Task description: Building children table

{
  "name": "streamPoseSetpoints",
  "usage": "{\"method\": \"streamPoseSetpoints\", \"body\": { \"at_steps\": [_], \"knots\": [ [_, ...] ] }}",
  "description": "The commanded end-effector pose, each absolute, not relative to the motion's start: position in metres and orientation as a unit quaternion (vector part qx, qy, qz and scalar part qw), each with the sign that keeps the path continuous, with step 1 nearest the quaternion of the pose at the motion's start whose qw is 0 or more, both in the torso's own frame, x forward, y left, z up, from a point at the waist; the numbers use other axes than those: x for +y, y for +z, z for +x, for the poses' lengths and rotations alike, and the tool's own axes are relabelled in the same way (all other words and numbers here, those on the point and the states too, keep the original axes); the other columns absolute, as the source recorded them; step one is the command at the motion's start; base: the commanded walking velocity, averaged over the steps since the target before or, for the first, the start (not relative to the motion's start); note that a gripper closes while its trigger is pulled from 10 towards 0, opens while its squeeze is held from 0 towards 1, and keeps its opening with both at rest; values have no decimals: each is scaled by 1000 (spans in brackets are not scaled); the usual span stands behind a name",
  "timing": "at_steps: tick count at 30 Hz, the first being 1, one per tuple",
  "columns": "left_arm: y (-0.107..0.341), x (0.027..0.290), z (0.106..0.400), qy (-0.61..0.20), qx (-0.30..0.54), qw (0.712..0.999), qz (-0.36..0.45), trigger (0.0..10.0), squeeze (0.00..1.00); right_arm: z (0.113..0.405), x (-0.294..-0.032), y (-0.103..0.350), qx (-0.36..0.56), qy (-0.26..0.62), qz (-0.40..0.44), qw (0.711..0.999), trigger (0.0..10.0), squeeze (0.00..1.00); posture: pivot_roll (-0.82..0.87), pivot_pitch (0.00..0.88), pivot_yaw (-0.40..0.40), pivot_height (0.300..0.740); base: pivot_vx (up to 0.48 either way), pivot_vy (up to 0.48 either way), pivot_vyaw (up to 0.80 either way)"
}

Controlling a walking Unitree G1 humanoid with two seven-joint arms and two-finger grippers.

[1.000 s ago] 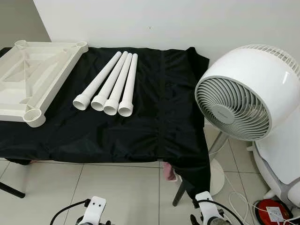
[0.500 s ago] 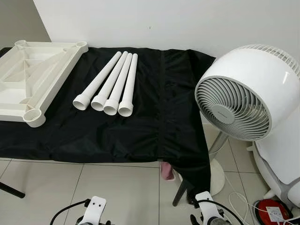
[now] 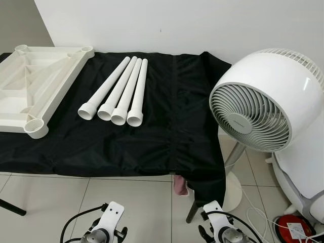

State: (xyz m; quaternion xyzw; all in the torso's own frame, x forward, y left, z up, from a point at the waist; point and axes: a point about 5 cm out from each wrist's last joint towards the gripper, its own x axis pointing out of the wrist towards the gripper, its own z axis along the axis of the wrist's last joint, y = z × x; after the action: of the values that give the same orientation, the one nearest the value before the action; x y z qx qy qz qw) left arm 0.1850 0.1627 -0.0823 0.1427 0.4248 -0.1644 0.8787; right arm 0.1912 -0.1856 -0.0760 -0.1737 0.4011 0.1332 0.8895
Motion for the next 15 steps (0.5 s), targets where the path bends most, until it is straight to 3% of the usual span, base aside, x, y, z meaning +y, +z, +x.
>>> {"method": "streamPoseSetpoints", "body": {
  "at_steps": [1, 15],
  "knots": [
    [-86, 161, 179, -167, 434, 874, 143, 10000, 0, 187, -184, -78, 405, 135, -166, 889, 10000, 0, -84, 0, 60, 740, 0, 0, 0],
    [-87, 159, 175, -159, 436, 876, 132, 10000, 0, 189, -184, -77, 397, 131, -161, 894, 10000, 0, -89, 0, 60, 740, 0, 0, 0]
  ]
}}
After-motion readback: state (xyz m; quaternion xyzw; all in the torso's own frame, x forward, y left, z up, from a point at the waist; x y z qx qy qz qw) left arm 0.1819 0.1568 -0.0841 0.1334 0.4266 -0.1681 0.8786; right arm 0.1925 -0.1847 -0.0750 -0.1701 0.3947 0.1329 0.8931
